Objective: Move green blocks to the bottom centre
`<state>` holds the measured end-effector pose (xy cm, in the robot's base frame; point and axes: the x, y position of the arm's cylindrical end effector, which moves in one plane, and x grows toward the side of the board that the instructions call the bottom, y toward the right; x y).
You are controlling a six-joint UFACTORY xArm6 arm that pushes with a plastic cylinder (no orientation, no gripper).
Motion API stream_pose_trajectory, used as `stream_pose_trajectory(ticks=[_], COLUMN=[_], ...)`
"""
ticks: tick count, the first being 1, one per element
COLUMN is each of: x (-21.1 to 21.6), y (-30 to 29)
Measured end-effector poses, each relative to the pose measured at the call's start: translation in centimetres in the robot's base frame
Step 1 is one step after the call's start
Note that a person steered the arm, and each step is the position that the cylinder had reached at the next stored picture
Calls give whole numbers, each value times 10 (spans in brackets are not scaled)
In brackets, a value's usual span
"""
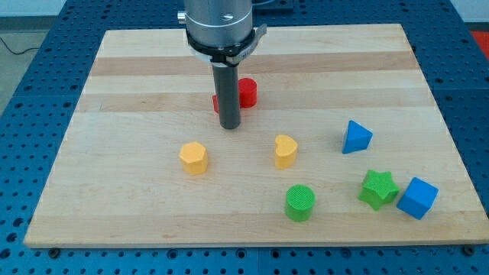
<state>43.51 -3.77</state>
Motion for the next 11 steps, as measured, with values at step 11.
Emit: stream_pose_trajectory(ticks=[11], x=[64], y=[155])
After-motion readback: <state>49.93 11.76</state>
